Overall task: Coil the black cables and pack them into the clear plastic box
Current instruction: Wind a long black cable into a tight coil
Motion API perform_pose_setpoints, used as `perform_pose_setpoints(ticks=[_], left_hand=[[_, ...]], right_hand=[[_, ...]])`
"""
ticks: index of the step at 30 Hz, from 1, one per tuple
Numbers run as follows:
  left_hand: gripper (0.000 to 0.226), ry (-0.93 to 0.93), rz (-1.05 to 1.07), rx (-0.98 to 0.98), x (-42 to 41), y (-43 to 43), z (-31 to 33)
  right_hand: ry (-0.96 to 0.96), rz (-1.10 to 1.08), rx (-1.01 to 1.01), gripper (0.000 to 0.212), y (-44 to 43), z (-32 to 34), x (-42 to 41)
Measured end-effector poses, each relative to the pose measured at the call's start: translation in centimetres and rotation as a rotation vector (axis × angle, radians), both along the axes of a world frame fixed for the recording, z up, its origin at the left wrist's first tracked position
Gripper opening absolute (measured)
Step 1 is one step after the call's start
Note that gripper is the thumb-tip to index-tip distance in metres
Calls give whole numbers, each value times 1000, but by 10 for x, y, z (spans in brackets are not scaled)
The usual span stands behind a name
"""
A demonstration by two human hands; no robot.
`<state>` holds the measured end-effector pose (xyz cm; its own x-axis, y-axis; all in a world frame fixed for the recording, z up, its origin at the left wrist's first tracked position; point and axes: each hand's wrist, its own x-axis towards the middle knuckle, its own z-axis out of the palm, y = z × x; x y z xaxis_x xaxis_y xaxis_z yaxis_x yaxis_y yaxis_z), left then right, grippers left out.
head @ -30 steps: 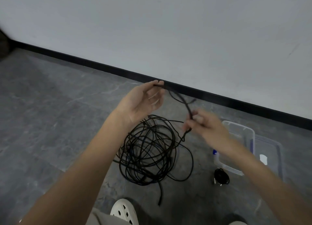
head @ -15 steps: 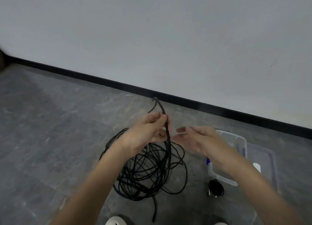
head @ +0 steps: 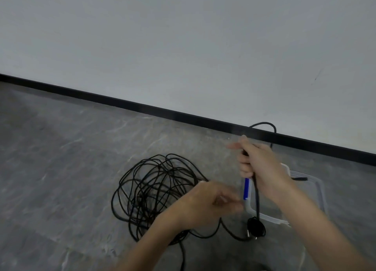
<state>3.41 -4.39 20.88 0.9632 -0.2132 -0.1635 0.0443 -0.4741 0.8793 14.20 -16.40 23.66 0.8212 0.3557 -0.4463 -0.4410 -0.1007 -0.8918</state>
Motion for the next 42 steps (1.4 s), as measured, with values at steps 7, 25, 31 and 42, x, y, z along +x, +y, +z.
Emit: perform_pose_setpoints(ticks=[7, 25, 31, 42], left_hand=[[52, -162, 519, 211, 10, 45, 5], [28, -84, 679, 82, 51, 68, -10], [28, -97, 665, -18, 56, 54, -14], [23, -140, 364, 108, 55, 17, -7]], right_hand=[[-321, 291, -159, 38, -33, 18, -4], [-514, 550, -229, 38, -47, 12, 13], [-460, 542, -295, 49, -25, 11, 8], [-665, 300, -361, 17, -7, 0, 5]])
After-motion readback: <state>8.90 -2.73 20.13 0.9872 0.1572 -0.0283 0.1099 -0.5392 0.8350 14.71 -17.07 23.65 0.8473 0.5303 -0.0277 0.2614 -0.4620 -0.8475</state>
